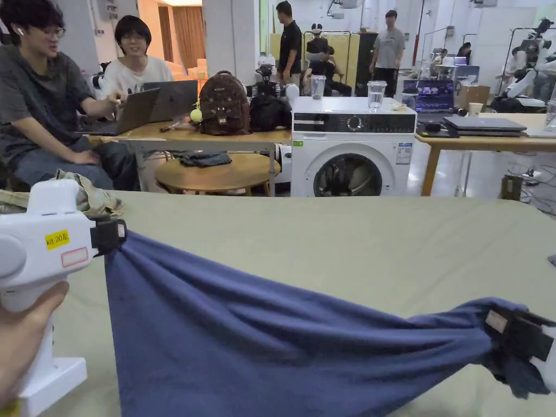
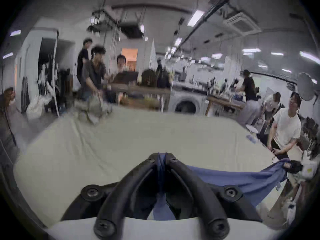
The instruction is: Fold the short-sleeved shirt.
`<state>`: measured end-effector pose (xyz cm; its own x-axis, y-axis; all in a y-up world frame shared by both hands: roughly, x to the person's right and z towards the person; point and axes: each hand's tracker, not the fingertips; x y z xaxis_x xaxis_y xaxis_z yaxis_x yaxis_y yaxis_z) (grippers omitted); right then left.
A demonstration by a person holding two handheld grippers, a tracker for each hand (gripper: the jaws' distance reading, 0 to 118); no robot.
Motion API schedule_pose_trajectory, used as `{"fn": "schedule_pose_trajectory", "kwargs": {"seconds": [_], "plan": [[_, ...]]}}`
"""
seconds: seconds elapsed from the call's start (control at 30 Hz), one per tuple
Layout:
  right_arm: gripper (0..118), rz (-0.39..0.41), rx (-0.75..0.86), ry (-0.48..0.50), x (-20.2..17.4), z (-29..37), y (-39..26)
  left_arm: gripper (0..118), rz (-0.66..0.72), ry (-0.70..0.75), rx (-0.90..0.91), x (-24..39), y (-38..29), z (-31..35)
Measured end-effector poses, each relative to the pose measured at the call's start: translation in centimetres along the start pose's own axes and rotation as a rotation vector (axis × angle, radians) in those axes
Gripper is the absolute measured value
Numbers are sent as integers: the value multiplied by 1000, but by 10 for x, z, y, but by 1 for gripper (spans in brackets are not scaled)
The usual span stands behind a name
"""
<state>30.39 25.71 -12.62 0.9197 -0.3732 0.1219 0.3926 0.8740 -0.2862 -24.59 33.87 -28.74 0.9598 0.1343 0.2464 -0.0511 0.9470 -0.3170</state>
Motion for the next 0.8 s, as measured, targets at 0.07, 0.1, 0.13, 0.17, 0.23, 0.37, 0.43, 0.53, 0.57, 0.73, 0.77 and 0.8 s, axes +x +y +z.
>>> {"fn": "schedule_pose_trajectory", "kwargs": {"seconds": [0.07, 0.1, 0.13, 0.17, 0.23, 0.37, 0.43, 0.53, 0.57, 0.73, 0.77, 0.8], "plan": [[3, 56, 58, 14, -14, -4, 34, 1, 6, -1, 70, 0, 31, 16], [3, 76, 83, 18, -23, -4, 53, 1, 2, 1, 90, 1, 44, 22], [3, 81, 103, 35, -29, -7, 72, 1, -14, 15, 120, 2, 56, 25], [3, 81, 116, 41, -33, -10, 87, 1, -24, 22, 134, 3, 66, 28], [3, 113, 138, 32, -46, -16, 117, 1, -34, 25, 180, 6, 89, 35], [2, 174, 197, 21, -71, -23, 173, 1, -61, 49, 247, 14, 128, 37], [2, 199, 215, 0, -82, -32, 202, 1, -76, 94, 273, 18, 146, 32], [2, 206, 222, -23, -92, -46, 230, 1, -80, 116, 288, 20, 164, 18], [2, 203, 223, -33, -93, -51, 236, 1, -76, 128, 287, 20, 168, 12], [2, 210, 223, -70, -101, -87, 253, 1, -95, 153, 271, 16, 176, -34], [2, 207, 224, -90, -102, -98, 255, 1, -122, 185, 237, 16, 176, -46], [2, 211, 217, -86, -101, -110, 259, 1, -118, 190, 220, 18, 175, -56]]}}
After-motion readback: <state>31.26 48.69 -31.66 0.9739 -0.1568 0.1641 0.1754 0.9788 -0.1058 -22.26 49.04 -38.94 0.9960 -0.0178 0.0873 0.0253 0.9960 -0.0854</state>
